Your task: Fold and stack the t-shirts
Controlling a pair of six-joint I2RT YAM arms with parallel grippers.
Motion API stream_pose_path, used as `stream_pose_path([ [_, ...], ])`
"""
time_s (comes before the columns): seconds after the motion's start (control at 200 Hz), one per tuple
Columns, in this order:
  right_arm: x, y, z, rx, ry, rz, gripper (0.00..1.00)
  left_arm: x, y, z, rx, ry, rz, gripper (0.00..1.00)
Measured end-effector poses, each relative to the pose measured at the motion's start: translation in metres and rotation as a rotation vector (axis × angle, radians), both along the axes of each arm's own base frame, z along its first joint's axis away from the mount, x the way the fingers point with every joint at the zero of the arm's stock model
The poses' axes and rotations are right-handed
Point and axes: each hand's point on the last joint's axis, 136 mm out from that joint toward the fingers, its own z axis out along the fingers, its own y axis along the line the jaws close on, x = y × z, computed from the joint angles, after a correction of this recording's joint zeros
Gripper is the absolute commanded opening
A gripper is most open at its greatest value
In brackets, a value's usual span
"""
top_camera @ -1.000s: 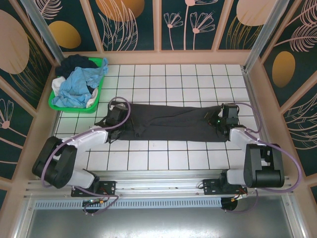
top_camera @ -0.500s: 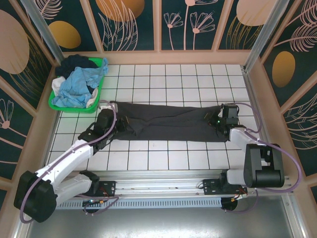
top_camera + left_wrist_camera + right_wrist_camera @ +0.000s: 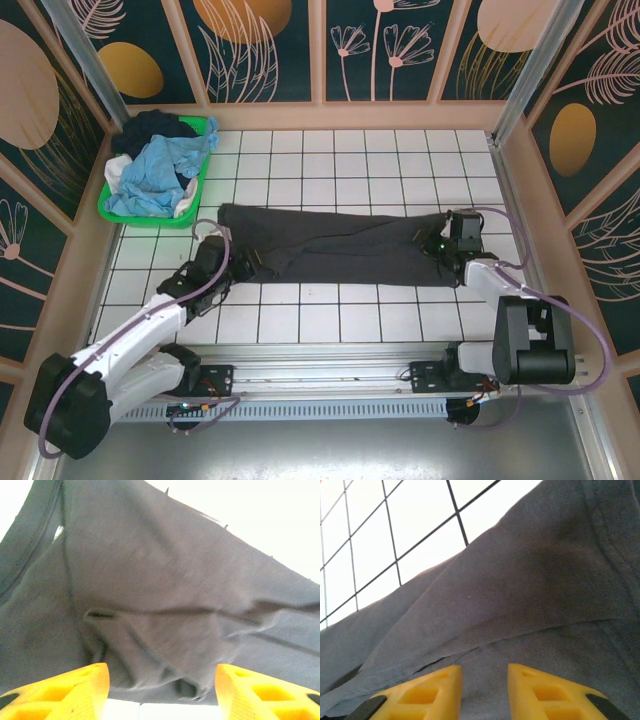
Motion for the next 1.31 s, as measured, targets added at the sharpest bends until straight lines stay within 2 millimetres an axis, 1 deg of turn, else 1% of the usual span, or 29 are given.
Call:
stream_pose_path([
  [0.06,0.001,0.004,0.004,0.017,-0.010,0.005,0.25,0.015,-0.010,0.016,-0.016,-0.035,-0.011,0.59],
  [0.095,0.001,0.006,0.005,0.023,-0.015,0.007,0.24,0.026,-0.017,0.021,-0.021,-0.044,-0.022,0.58],
  [0.155,0.001,0.015,0.007,0.028,-0.018,0.026,0.24,0.042,-0.030,0.021,-0.030,-0.043,-0.049,0.56],
  [0.19,0.001,0.024,0.009,0.028,-0.027,0.051,0.24,0.051,-0.039,0.017,-0.041,-0.036,-0.067,0.55],
  [0.23,0.001,0.034,0.012,0.028,-0.040,0.079,0.25,0.061,-0.050,0.009,-0.056,-0.024,-0.089,0.53],
  [0.3,0.002,0.053,0.019,0.038,-0.067,0.127,0.25,0.073,-0.066,-0.013,-0.070,0.017,-0.127,0.51],
  [0.36,0.007,0.062,0.023,0.044,-0.082,0.149,0.24,0.081,-0.075,-0.036,-0.065,0.067,-0.147,0.50],
  [0.42,0.014,0.067,0.021,0.045,-0.075,0.157,0.24,0.083,-0.078,-0.059,-0.047,0.114,-0.152,0.50],
  [0.485,0.019,0.066,0.011,0.032,-0.051,0.150,0.24,0.081,-0.076,-0.075,-0.026,0.152,-0.152,0.51],
  [0.596,0.018,0.060,-0.008,0.003,0.000,0.127,0.24,0.072,-0.065,-0.085,0.016,0.162,-0.132,0.56],
  [0.701,0.019,0.050,-0.019,-0.010,0.030,0.102,0.23,0.049,-0.045,-0.099,0.058,0.187,-0.103,0.55],
  [0.821,0.018,0.031,-0.029,-0.015,0.061,0.059,0.23,0.019,-0.026,-0.118,0.080,0.232,-0.078,0.55],
  [0.996,0.007,0.007,-0.042,-0.012,0.103,0.001,0.23,0.000,-0.014,-0.114,0.052,0.218,-0.043,0.58],
  [1.066,0.005,0.003,-0.040,-0.008,0.108,-0.006,0.23,-0.003,-0.011,-0.110,0.043,0.212,-0.032,0.59],
  [1.141,0.004,0.006,-0.031,-0.002,0.087,0.007,0.24,-0.006,-0.009,-0.105,0.030,0.203,-0.021,0.62],
  [1.206,0.003,0.015,-0.018,-0.001,0.055,0.032,0.24,-0.010,-0.006,-0.101,0.020,0.195,-0.009,0.65],
  [1.306,0.004,0.036,0.003,0.005,-0.003,0.091,0.24,-0.014,0.001,-0.095,0.026,0.189,0.014,0.69],
])
